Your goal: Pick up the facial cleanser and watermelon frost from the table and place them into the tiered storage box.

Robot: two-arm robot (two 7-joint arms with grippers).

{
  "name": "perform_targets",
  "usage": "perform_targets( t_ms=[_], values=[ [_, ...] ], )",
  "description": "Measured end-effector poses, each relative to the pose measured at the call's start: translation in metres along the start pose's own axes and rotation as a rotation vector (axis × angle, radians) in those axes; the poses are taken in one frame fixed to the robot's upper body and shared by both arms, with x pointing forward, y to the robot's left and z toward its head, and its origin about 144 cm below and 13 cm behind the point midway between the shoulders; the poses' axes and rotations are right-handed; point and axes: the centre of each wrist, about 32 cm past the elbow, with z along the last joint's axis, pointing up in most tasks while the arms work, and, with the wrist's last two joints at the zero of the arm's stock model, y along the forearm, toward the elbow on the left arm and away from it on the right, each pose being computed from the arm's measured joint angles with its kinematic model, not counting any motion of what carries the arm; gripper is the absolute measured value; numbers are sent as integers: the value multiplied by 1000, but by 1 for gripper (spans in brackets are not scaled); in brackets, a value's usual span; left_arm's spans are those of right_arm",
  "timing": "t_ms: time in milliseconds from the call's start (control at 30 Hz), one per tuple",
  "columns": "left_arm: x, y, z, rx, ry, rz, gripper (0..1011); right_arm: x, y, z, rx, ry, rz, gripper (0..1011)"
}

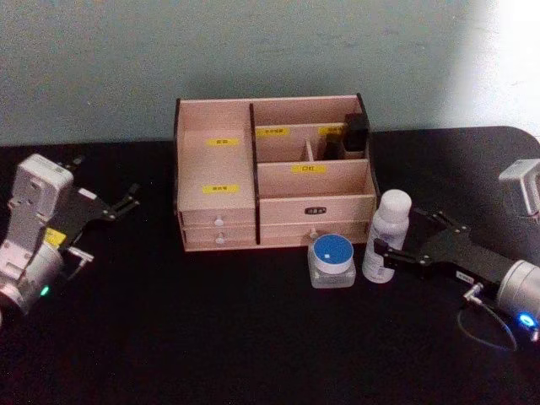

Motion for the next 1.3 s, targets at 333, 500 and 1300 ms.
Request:
perform_targets(
  t_ms=[333,500,1300],
  values=[
    [0,0,0,0,0,0,1001,1,12,0,-5,-3,14,1000],
    [0,0,0,0,0,0,1001,0,14,-1,-9,-5,17,1000],
    [0,0,0,0,0,0,1001,0,16,-1,-13,-7,17,881]
  ],
)
